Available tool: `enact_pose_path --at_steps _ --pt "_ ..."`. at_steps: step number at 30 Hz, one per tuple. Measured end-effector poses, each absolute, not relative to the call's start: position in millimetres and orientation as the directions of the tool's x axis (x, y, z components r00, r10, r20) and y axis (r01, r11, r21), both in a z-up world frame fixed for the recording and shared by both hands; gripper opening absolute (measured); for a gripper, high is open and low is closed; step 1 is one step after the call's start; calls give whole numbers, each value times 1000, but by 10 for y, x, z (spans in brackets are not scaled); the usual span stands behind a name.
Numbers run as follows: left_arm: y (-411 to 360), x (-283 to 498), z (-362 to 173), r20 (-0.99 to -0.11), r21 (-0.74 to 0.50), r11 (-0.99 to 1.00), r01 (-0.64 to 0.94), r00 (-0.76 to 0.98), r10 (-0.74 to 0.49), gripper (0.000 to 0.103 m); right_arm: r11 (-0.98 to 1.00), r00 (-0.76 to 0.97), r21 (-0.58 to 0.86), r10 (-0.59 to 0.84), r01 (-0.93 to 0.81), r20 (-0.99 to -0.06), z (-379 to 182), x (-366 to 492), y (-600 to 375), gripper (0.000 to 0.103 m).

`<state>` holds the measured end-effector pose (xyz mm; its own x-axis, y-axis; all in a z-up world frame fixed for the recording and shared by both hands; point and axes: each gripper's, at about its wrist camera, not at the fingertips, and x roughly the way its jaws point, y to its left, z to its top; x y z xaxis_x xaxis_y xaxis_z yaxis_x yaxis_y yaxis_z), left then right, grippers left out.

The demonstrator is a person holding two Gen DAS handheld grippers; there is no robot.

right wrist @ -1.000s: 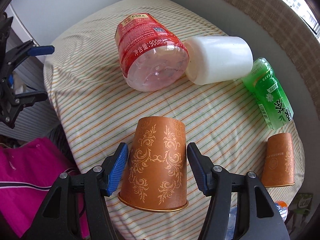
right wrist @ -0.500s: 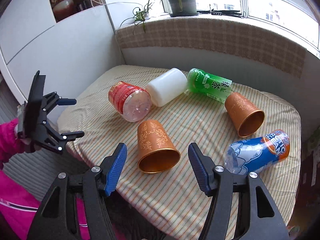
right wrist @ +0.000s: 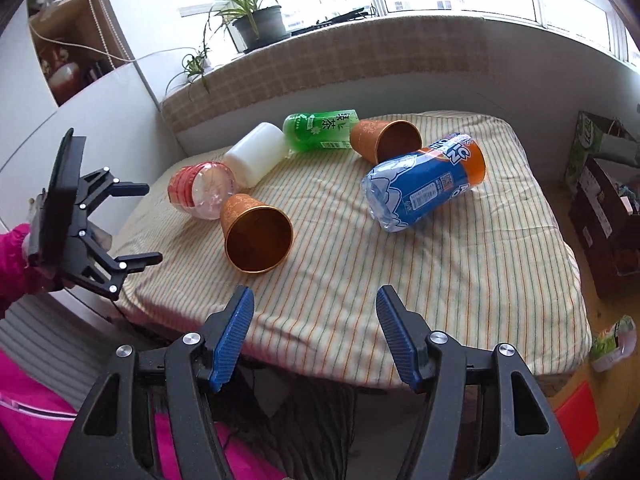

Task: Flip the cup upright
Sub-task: 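Close the left gripper on the copper cup's body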

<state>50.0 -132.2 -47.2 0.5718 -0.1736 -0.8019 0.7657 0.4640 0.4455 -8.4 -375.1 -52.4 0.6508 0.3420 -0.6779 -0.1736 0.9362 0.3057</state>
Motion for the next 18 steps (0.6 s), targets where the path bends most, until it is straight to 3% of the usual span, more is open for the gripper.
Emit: enact_pose_path --at_steps 3,5,14,16,18 --pt "-1497 492 -548 -805 510 322 798 574 -148 103 934 667 332 332 -132 -667 -520 -115 -3856 63" --pt "-1587 531 -576 -812 515 268 814 564 -150 96 933 679 344 323 -109 -660 -506 -139 -3916 63" --pt "-1909 699 -700 -869 444 121 888 460 -183 94 912 685 411 314 -24 -658 -565 -167 -4198 63" --pt "-1975 725 -766 -882 432 92 897 442 -161 82 905 681 425 318 -11 -660 -586 -149 -4238 63" --pt "-2037 748 -814 -885 436 71 897 442 -147 81 907 680 420 315 -11 -662 -595 -146 -4237 63"
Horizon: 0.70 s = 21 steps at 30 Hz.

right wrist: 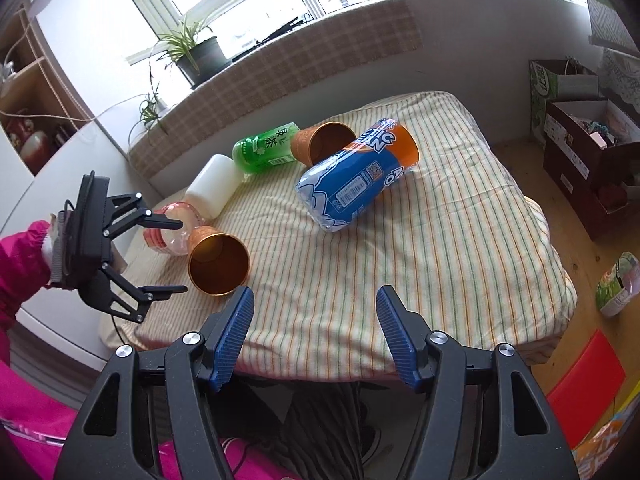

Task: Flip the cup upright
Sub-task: 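Close the left gripper on the copper cup's body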

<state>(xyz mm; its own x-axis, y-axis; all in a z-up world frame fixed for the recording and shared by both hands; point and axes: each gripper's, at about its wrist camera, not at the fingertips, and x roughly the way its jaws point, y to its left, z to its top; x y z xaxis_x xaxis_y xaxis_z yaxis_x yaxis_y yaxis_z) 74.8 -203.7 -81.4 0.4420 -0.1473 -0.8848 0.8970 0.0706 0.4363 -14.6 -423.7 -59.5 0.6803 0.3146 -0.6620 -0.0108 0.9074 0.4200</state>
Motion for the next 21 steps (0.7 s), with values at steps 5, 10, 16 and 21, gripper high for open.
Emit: enact_pose_path --at_steps 5,10,16,21 --pt "-2146 766 -922 -895 432 1 902 429 -125 81 906 676 423 329 -28 -659 -602 -127 -4184 63" --pt "-2233 774 -1020 -887 456 -66 887 447 -119 81 904 676 427 329 -23 -659 -602 -120 -4203 63" --pt "-2299 758 -1102 -877 477 -106 873 465 -119 76 892 667 451 321 26 -673 -679 -122 -4304 63" --pt "-2326 760 -1059 -885 458 -76 886 445 -138 69 885 659 461 309 64 -685 -722 -130 -4369 63"
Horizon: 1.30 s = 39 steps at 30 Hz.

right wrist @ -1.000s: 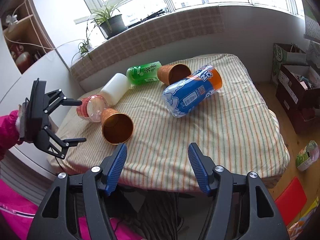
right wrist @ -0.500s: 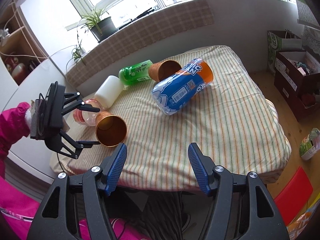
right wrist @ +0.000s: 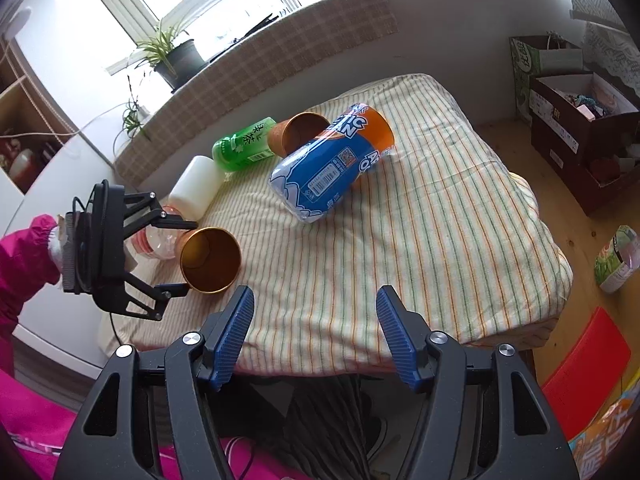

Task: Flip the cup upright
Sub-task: 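Close the left gripper on the copper cup's body, then lift the copper cup with the left gripper and rotate it rim-up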

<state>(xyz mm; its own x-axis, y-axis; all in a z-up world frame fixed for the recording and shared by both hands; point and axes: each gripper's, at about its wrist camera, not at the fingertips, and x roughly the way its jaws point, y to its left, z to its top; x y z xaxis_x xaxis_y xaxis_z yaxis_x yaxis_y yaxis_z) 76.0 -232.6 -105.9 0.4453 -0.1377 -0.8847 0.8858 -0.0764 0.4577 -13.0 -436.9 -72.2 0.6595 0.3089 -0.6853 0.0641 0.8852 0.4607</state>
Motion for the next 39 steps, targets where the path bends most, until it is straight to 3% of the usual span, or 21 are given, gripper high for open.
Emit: enact_pose_path --at_steps 12,22,28,39 --pt "-2175 862 -867 -873 356 250 901 416 -256 64 888 648 458 330 32 -686 -716 -137 -4224 63" --pt "-1881 1030 -781 -771 61 643 763 445 -456 64 892 637 451 347 2 -689 -723 -104 -4052 63" --pt "-1920 1155 -796 -683 -95 744 662 500 -532 64 899 637 438 352 -25 -686 -681 -80 -3928 63" --pt "-2107 1583 -867 -654 -185 813 553 548 -521 64 904 657 427 326 -6 -680 -619 -196 -3956 63"
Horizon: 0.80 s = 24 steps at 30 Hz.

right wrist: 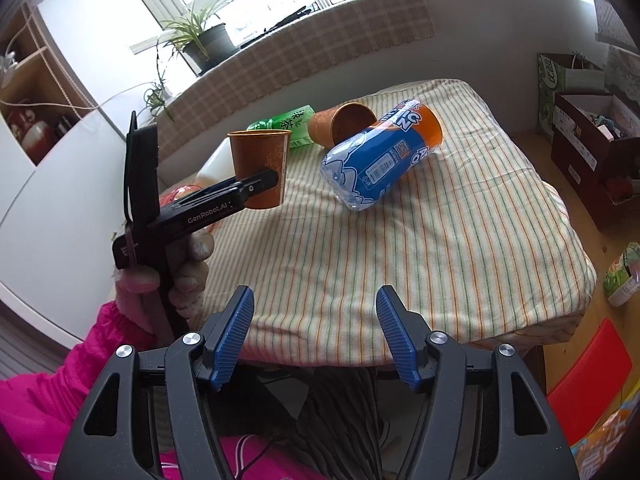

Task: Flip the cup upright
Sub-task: 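Lift the copper cup with the left gripper and rotate it rim-up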

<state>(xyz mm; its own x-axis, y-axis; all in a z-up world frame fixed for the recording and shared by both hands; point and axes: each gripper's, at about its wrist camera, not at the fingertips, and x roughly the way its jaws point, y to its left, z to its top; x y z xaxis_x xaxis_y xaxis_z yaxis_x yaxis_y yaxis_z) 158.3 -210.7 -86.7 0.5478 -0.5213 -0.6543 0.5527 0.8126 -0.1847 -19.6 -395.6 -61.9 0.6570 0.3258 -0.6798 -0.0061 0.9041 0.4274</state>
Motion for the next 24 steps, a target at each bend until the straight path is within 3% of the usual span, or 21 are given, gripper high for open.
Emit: enact_pose_path --at_steps 24 --pt "-2093 1308 -946 -701 -181 789 587 487 -522 63 901 646 434 338 -11 -685 -631 -140 -3855 63"
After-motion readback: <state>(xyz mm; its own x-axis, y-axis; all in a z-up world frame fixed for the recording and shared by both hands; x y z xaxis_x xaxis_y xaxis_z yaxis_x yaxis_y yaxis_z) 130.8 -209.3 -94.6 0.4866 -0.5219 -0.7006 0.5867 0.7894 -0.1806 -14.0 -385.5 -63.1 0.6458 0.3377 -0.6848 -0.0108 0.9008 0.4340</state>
